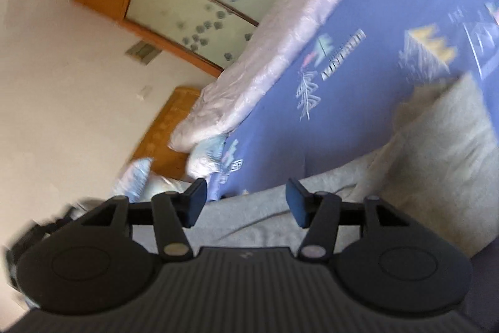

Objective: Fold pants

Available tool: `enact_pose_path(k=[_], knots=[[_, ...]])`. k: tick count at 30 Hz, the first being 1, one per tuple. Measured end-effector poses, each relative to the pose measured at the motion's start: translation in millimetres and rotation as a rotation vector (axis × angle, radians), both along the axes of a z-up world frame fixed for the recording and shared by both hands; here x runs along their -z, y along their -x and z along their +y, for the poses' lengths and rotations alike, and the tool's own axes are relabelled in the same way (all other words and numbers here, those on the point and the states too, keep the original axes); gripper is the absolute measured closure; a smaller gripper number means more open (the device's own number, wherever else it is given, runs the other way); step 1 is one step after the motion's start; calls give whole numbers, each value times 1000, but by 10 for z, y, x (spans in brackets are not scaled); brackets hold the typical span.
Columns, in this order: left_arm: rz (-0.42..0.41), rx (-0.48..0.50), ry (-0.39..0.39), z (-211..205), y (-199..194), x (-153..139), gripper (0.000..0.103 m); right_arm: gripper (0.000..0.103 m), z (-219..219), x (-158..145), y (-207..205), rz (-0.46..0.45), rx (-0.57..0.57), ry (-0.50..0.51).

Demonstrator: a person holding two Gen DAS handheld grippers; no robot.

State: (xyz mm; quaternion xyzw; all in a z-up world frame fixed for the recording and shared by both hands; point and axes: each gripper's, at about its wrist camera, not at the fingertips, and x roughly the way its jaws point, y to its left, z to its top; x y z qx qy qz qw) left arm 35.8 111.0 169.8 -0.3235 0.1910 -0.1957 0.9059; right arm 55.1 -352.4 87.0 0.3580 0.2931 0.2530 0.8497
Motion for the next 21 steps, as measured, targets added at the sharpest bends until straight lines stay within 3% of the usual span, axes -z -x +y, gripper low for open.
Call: enact_pose_path(k=[2,4,5,7,12,14,15,16,17,18,21], knots=[[-19,-11,-23,-1,117,-64,97,44,196,-173,-18,-86,-48,152],[-29,-21,-33,2,215,-109,97,34,388,-258,-75,-186,-138,279],[-31,-25,-34,7,255,-123,97,23,492,-284,-102,-243,-207,346],[-35,-31,-35,19,333,-157,97,18,650,-237,-173,-311,-314,440],[-46,-36,-68,-30,438,-219,97,13,1034,-159,-295,-375,-560,474],[-59,-36,-85,-73,472,-247,97,13,1175,-97,-340,-382,-569,527],[-63,-37,-95,-77,487,-244,97,18,1261,-36,-390,-355,-572,539],[-68,-41,-107,-87,503,-244,98,32,1327,3,-445,-315,-571,541],[-85,-51,-116,-98,523,-245,101,86,1376,38,-476,-273,-565,552],[-114,-64,-120,-97,565,-265,101,95,1399,53,-473,-247,-535,580],[-190,-103,-147,-94,692,-387,101,98,1252,-68,-386,-281,-346,634]])
